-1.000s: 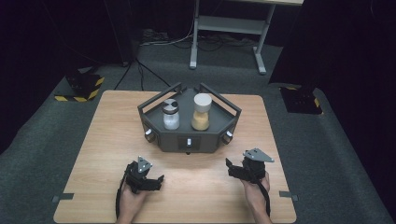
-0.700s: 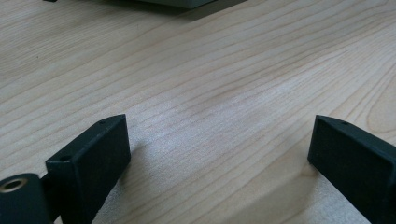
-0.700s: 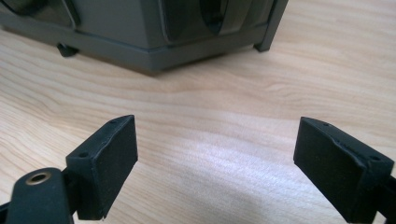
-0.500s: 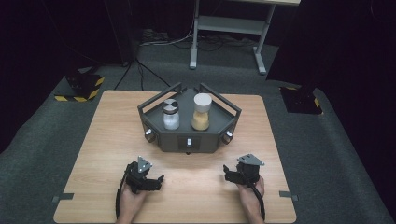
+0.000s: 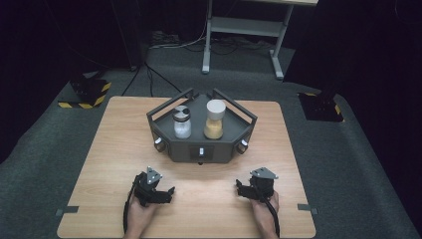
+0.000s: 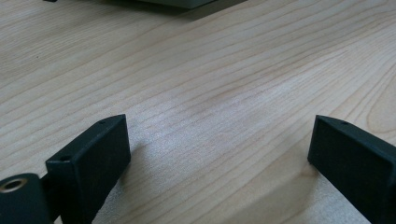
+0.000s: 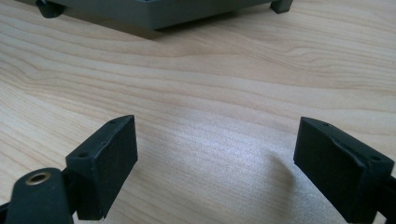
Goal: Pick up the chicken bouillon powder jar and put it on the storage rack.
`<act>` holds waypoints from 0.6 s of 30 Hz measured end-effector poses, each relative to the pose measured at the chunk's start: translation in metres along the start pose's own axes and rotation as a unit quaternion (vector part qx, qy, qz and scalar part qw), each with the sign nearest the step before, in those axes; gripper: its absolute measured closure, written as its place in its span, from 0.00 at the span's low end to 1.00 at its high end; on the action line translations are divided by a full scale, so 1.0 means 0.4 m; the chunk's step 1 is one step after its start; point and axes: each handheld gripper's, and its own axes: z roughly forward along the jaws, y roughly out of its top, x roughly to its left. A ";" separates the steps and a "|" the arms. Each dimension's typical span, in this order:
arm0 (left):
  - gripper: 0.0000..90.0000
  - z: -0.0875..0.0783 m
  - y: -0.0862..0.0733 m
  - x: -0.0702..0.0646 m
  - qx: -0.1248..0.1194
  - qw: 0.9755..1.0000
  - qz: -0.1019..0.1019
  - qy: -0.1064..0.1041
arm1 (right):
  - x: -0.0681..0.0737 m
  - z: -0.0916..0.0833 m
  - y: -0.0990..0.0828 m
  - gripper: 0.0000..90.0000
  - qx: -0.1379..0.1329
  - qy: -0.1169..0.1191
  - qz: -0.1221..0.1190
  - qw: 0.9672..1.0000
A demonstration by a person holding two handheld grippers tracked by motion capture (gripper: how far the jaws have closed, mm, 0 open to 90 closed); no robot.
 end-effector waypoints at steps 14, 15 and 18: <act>0.06 0.001 0.000 0.001 0.000 1.000 0.000 -0.001 | 0.003 0.015 0.020 0.12 0.019 0.003 0.003 1.000; 0.06 0.001 0.001 0.001 0.000 1.000 0.000 -0.001 | 0.003 0.015 0.020 0.12 0.019 0.003 0.003 1.000; 0.06 0.001 0.000 0.001 0.000 1.000 0.000 -0.001 | 0.007 0.016 0.022 0.12 0.020 0.001 0.005 1.000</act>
